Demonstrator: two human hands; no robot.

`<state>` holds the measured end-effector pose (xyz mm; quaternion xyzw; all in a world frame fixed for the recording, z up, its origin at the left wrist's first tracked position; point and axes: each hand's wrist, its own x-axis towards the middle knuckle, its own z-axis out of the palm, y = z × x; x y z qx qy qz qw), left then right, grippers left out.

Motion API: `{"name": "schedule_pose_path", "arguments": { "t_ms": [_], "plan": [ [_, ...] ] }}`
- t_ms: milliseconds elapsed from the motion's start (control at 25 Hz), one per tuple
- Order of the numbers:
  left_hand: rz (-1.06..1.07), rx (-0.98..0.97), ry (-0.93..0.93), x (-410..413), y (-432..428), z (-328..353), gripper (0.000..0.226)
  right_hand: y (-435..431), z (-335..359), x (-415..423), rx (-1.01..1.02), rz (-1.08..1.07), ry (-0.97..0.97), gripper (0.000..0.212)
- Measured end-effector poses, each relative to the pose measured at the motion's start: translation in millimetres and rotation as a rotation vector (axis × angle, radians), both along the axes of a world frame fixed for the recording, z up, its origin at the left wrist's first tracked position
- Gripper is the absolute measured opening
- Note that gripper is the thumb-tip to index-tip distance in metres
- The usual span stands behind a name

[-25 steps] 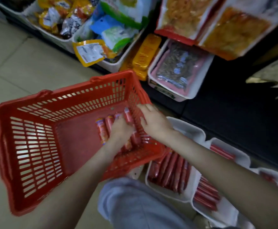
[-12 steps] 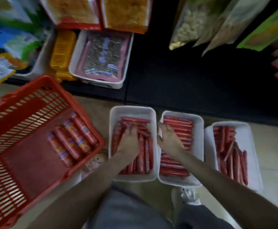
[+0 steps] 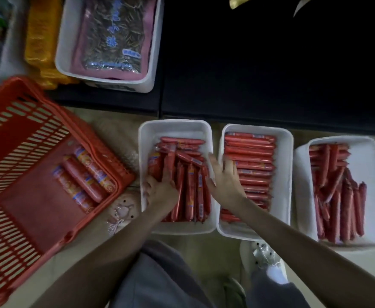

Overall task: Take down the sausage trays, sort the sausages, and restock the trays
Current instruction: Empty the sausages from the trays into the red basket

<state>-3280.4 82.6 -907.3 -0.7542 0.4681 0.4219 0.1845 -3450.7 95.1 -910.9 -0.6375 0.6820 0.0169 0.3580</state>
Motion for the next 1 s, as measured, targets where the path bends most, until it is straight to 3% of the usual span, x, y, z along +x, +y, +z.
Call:
{"name": "schedule_pose_path", "arguments": {
  "t_ms": [120, 200, 320, 400, 560, 680, 760, 880, 1000],
  "plan": [
    [-0.092, 0.010, 0.030, 2, 3, 1, 0.056, -10, -1, 21, -0.089, 0.110, 0.023, 0.067],
    [-0.137, -0.015, 0.021, 3, 8, -6, 0.054, -15, -3, 40, -0.069, 0.264, -0.037, 0.066],
    [-0.188, -0.103, 0.036, 13, 17, -14, 0.067, -14, -17, 60, -0.011, 0.494, 0.055, 0.059],
    [-0.200, -0.124, 0.000, 13, 18, -14, 0.072, -12, -26, 61, -0.027, 0.508, 0.090, 0.055],
    [-0.436, -0.109, -0.289, 15, 1, -12, 0.070, -8, -30, 55, -0.101, 0.515, 0.239, 0.056],
    [-0.556, -0.147, -0.328, 17, 1, -14, 0.064, -3, -33, 59, -0.054, 0.493, 0.249, 0.061],
    [-0.496, -0.156, -0.238, 19, 10, -22, 0.067, -1, -36, 63, 0.023, 0.483, 0.243, 0.066],
    [-0.172, -0.134, 0.024, 26, 11, -26, 0.081, -4, -38, 69, 0.054, 0.434, 0.195, 0.071],
    [0.103, -0.172, 0.162, 32, 8, -20, 0.070, -13, -35, 69, 0.123, 0.293, -0.004, 0.071]
  ]
}}
